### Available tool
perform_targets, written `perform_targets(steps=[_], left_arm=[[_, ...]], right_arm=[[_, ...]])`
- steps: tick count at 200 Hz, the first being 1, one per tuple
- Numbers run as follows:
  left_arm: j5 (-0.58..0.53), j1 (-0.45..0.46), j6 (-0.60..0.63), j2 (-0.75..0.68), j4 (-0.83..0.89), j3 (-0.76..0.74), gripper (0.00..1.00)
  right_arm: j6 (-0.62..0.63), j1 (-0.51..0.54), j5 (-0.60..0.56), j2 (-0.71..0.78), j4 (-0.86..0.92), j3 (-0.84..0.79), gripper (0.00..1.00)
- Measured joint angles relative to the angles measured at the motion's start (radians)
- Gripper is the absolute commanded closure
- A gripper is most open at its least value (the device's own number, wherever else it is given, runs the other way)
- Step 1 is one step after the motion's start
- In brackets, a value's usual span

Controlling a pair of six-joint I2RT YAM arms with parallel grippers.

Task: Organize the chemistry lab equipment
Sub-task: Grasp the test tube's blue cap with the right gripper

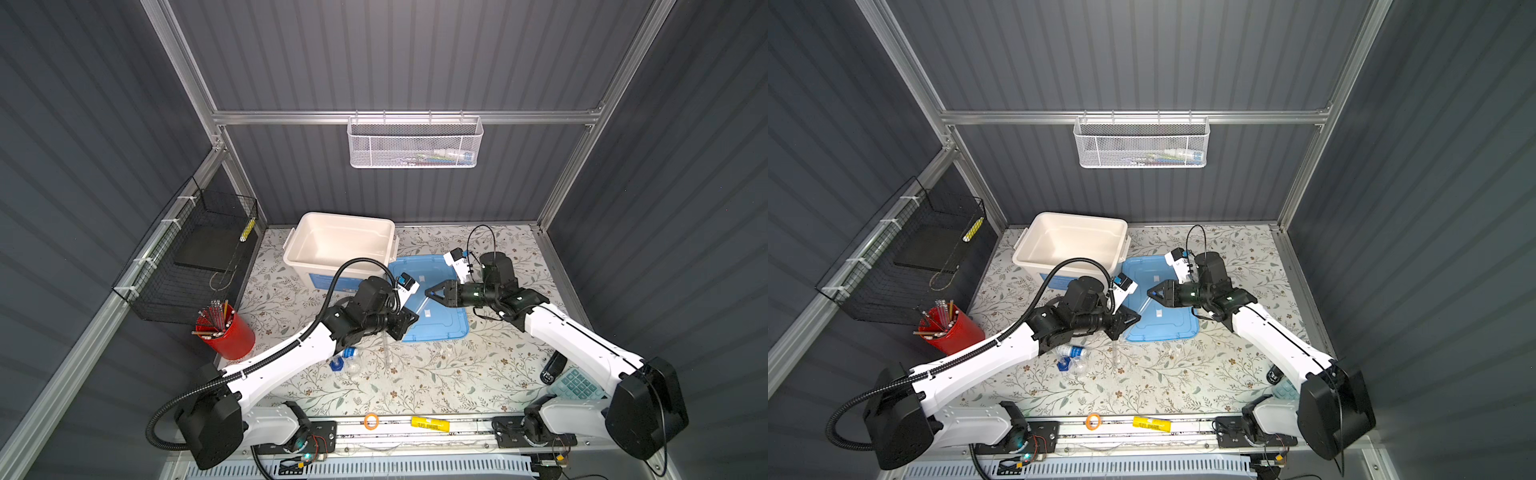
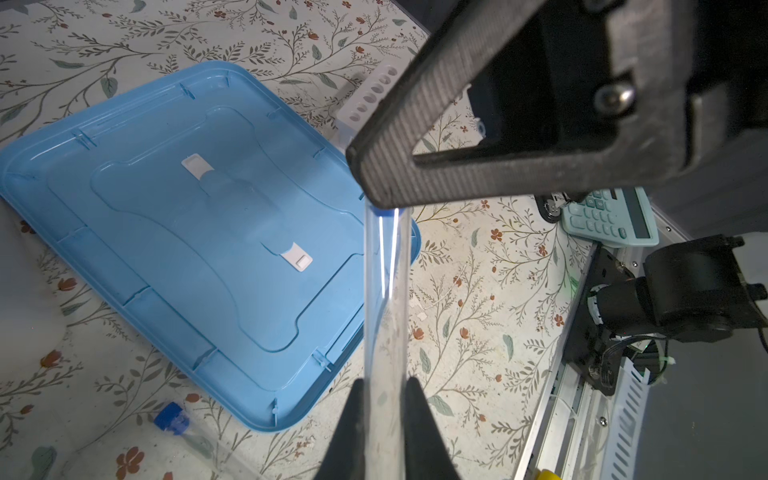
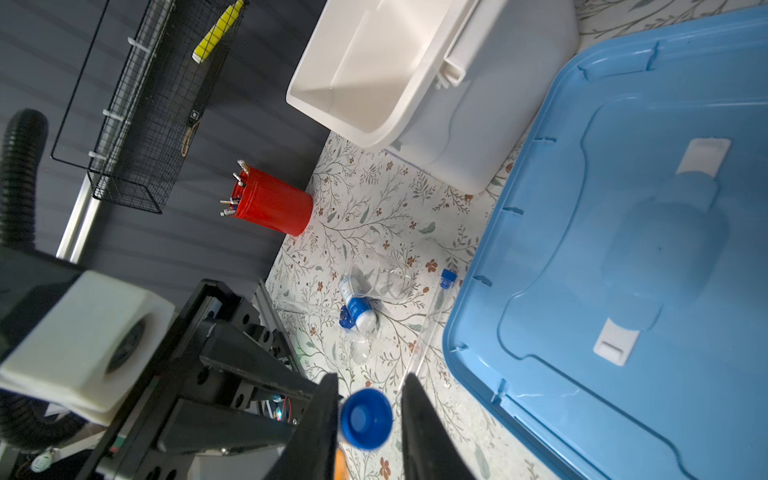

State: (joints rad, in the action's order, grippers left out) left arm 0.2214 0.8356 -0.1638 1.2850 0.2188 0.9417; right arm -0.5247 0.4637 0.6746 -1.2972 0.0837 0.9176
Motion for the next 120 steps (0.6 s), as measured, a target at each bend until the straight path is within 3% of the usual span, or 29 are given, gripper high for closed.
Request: perform_targets(steps=[41, 120], left_arm=[[-0.004, 0.000, 0.000, 0.000, -0.004, 0.000, 1.00], [-0.019, 0.000, 0.000, 0.000, -0.004, -0.001, 0.86]], right_arm=[[-0.009, 0.000, 0.000, 0.000, -0.008, 0.000, 0.81], [-0.018, 0.000, 0.000, 0.000, -0.009, 0.001, 0.97]])
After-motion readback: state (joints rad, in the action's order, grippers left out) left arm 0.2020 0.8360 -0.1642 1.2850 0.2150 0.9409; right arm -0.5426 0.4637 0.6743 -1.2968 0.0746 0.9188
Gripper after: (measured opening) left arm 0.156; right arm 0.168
